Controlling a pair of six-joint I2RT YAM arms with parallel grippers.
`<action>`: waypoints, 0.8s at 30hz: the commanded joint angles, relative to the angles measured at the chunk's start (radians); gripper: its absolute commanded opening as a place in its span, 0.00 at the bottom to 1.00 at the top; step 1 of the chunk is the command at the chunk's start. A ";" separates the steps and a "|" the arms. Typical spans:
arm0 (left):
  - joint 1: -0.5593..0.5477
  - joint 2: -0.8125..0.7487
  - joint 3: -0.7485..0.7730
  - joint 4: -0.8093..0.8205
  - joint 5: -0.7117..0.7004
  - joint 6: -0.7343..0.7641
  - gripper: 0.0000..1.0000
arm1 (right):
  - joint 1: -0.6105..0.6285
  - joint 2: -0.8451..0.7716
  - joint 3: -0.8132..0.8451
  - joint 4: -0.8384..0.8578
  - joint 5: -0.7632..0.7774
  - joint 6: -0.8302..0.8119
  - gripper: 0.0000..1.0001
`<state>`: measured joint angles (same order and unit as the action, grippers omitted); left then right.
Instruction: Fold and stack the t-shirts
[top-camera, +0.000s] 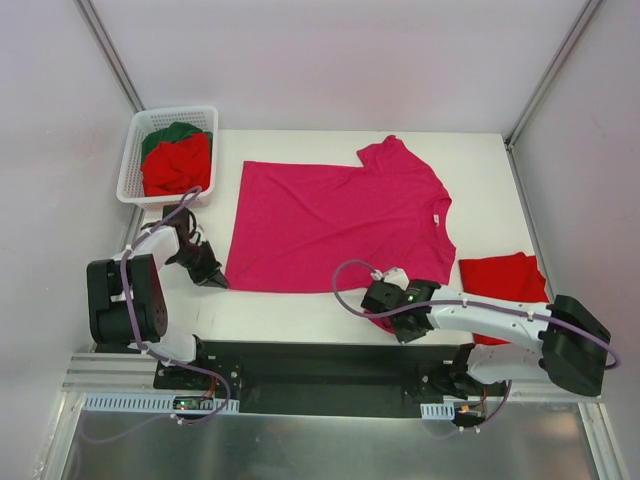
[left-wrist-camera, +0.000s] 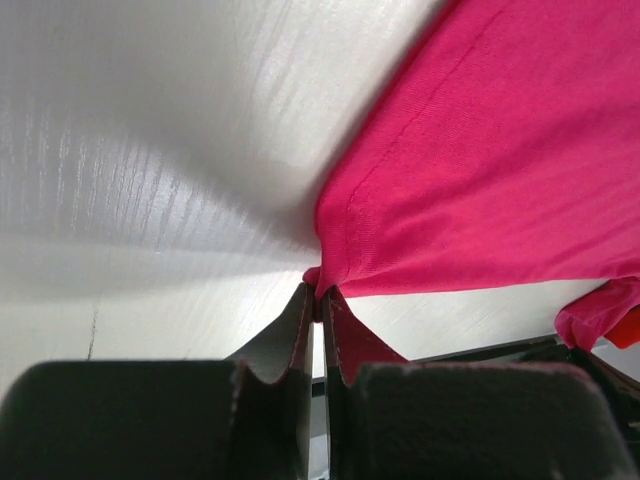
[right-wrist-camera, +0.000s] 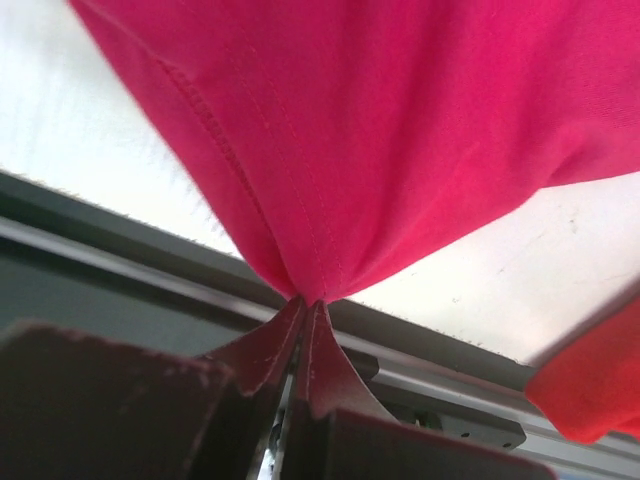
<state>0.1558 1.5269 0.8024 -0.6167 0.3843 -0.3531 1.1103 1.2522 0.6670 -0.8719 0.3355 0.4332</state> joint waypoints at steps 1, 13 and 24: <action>-0.009 -0.068 -0.002 -0.006 0.001 0.006 0.00 | 0.005 -0.068 0.083 -0.104 0.005 0.030 0.01; -0.009 -0.166 0.003 -0.096 0.059 -0.024 0.00 | 0.042 -0.151 0.164 -0.294 0.014 0.073 0.01; -0.010 -0.226 0.031 -0.176 0.080 -0.021 0.00 | 0.042 -0.227 0.298 -0.498 0.059 0.101 0.01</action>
<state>0.1558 1.3434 0.8032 -0.7250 0.4339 -0.3595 1.1469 1.0569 0.9089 -1.2404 0.3637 0.4995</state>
